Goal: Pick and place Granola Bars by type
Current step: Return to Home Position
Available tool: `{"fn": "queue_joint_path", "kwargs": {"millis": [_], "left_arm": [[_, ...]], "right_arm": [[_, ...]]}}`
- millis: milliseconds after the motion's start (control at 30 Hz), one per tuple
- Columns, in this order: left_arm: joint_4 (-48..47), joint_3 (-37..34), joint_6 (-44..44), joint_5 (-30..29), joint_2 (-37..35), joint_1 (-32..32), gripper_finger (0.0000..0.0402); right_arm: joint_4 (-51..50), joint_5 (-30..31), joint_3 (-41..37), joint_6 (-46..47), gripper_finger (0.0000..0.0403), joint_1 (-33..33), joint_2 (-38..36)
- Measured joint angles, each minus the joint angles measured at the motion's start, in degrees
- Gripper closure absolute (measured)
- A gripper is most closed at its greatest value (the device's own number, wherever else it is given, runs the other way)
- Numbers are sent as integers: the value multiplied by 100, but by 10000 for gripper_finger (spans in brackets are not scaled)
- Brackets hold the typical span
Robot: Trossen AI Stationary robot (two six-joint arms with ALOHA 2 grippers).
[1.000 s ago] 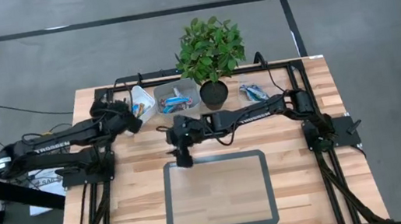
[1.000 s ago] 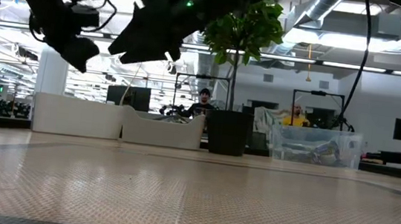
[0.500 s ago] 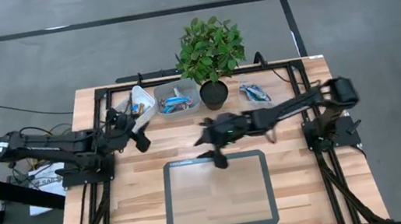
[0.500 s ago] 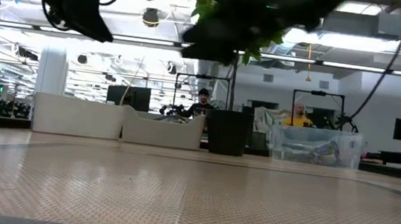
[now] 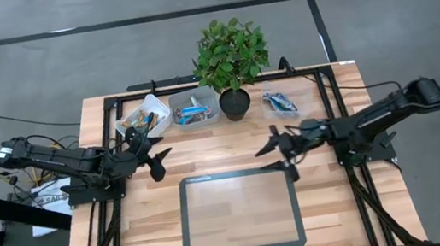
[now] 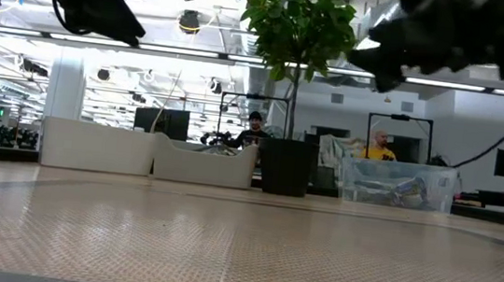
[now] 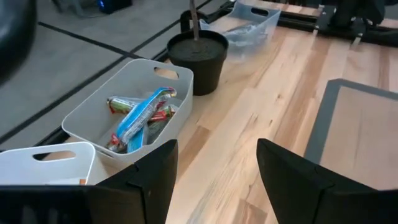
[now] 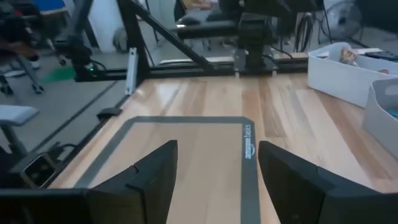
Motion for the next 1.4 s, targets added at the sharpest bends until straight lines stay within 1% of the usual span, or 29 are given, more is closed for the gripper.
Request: {"fn": "queue_joint_path", "kwargs": {"millis": [167, 400, 533, 633, 800, 900, 1067, 1167, 1300, 1400], "left_arm": [[141, 0, -117, -150, 0, 0, 189], [315, 0, -117, -177, 0, 2, 189], [323, 0, -117, -132, 0, 2, 189], [323, 0, -117, -131, 0, 2, 189], [233, 0, -111, -112, 0, 2, 189], [31, 0, -119, -106, 0, 4, 189], [40, 0, -549, -67, 0, 7, 189], [52, 0, -700, 147, 0, 7, 189], [146, 0, -714, 635, 0, 7, 189], [269, 0, -723, 837, 0, 7, 189]], "right_arm": [[539, -2, -810, 64, 184, 82, -744], [1324, -4, -1777, 191, 184, 97, -1347], [1551, -6, -2110, 291, 184, 95, -1618], [1514, -7, -2238, 297, 184, 95, -1764], [967, -6, -2240, 168, 184, 95, -2146], [428, -4, -2242, 153, 184, 96, -2435], [-304, 7, -2242, 90, 184, 100, -3056], [-829, 49, -2244, 85, 184, 95, -3444], [-1524, 500, -2245, 76, 184, 101, -3958], [-1894, 641, -2246, 72, 184, 100, -4293]]}}
